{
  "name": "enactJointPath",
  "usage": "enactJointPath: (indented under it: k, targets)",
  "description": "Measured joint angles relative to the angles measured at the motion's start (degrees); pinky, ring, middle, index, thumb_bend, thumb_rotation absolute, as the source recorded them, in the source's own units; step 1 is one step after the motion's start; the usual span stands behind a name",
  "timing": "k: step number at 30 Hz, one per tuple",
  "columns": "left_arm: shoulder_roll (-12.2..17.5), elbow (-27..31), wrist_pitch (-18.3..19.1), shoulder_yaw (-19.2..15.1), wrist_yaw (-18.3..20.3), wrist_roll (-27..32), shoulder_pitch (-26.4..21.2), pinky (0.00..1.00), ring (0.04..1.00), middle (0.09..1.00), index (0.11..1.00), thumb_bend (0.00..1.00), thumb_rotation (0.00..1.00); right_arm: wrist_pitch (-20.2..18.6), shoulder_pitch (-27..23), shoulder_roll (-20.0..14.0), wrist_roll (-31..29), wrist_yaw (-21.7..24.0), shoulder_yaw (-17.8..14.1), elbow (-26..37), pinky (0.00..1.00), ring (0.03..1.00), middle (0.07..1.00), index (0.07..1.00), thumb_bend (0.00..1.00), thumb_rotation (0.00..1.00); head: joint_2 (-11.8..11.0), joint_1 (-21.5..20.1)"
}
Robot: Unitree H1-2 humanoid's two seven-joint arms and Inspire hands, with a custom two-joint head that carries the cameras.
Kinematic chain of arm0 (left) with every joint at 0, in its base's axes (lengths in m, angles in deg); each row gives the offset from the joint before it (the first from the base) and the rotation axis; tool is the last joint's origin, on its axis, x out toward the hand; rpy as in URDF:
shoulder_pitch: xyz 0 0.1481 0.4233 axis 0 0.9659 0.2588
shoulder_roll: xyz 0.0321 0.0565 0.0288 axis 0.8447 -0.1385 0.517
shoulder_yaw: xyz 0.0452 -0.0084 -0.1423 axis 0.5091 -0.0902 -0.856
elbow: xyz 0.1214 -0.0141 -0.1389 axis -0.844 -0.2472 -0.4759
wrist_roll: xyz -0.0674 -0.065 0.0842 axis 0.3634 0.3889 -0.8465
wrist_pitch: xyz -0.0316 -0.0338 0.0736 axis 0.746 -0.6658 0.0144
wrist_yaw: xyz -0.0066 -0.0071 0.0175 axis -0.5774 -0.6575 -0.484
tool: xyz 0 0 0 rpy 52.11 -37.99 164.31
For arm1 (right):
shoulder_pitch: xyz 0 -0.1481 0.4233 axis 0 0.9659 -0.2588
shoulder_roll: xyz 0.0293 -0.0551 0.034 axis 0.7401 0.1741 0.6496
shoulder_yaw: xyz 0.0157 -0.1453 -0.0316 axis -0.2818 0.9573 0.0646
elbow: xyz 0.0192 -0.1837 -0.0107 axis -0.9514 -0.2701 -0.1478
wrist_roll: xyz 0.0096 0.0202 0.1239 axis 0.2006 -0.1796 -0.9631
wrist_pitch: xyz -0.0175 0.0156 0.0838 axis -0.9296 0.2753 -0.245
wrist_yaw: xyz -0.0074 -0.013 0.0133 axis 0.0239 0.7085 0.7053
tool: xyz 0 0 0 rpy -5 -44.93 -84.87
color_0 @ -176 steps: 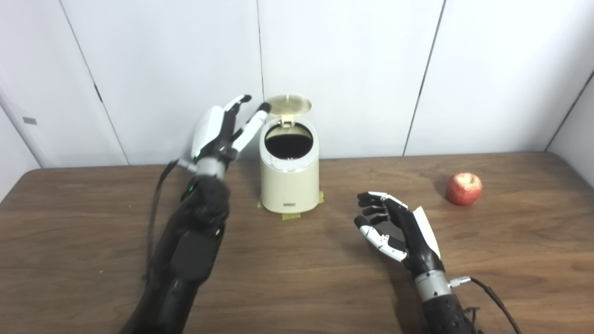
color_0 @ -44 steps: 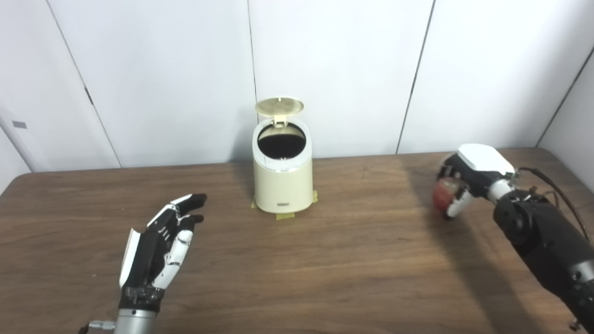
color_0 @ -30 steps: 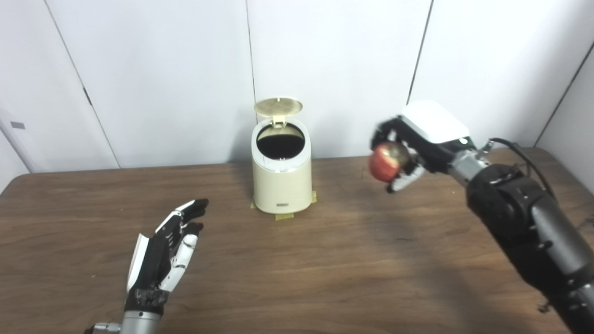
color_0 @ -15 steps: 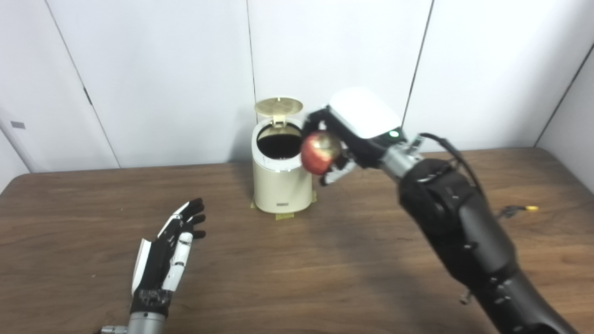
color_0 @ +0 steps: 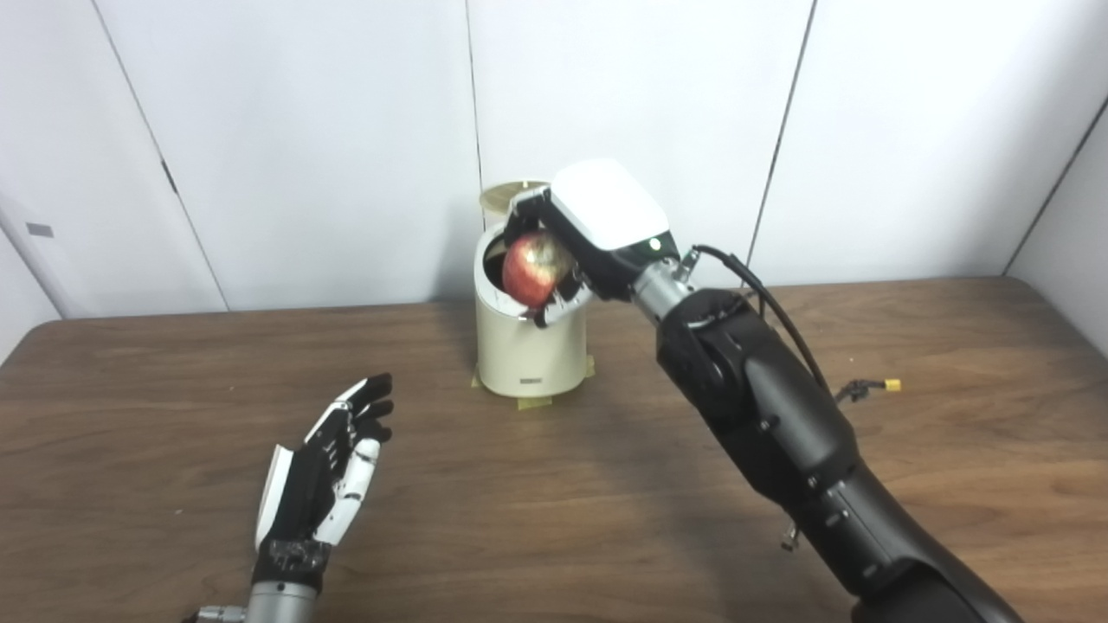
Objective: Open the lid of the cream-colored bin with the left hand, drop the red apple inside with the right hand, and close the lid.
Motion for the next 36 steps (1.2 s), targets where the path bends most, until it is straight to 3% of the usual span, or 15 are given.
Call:
enactJointPath:
  k: [6,15,26,28,29,30,32,36]
  targets:
    - [0.0,0.0,0.0,0.4,0.0,-1.1,0.0,0.77,0.849,0.877,0.855,0.34,0.77,1.5,-1.6,0.8,0.8,-6.5,1.5,-5.8,0.27,0.381,0.523,0.490,0.51,0.00,0.0,0.0]
    - [0.1,0.1,0.1,0.7,0.0,-2.1,0.0,0.76,0.848,0.860,0.846,0.30,0.76,3.2,-3.5,1.2,0.8,-15.9,2.0,-14.5,0.31,0.388,0.495,0.488,0.52,0.00,0.2,0.1]
    - [0.1,0.1,0.1,0.7,0.1,-2.0,0.0,0.74,0.840,0.857,0.842,0.30,0.74,0.7,-3.7,1.2,2.3,-17.2,3.4,-14.9,0.40,0.460,0.568,0.452,0.51,0.00,0.4,-0.1]
    - [0.1,0.1,0.1,0.7,0.1,-1.9,0.0,0.75,0.843,0.862,0.848,0.30,0.74,0.3,-3.6,1.2,2.5,-16.5,3.7,-14.3,0.43,0.540,0.634,0.481,0.52,0.10,0.4,-0.1]
    - [0.1,0.1,0.1,0.7,0.1,-1.9,0.0,0.75,0.842,0.862,0.847,0.30,0.73,0.2,-3.6,1.2,2.5,-16.2,3.7,-14.1,0.45,0.561,0.658,0.545,0.73,0.06,0.4,-0.1]
    - [0.1,0.1,0.1,0.7,0.2,-1.9,0.1,0.75,0.841,0.862,0.847,0.30,0.73,-0.1,-3.6,1.1,2.5,-15.8,3.7,-13.9,0.46,0.589,0.693,0.601,0.87,0.04,0.4,-0.1]
    - [0.1,0.1,0.3,0.7,0.2,-1.7,0.1,0.75,0.841,0.863,0.847,0.30,0.73,-0.5,-3.4,1.1,2.5,-15.0,3.8,-13.4,0.47,0.610,0.728,0.649,0.95,0.04,0.4,-0.1]
    - [0.1,0.1,0.4,0.7,0.2,-1.6,0.1,0.74,0.841,0.863,0.849,0.29,0.72,-0.8,-2.7,0.9,2.5,-13.4,4.0,-11.6,0.46,0.621,0.790,0.718,0.99,0.10,0.4,-0.1]
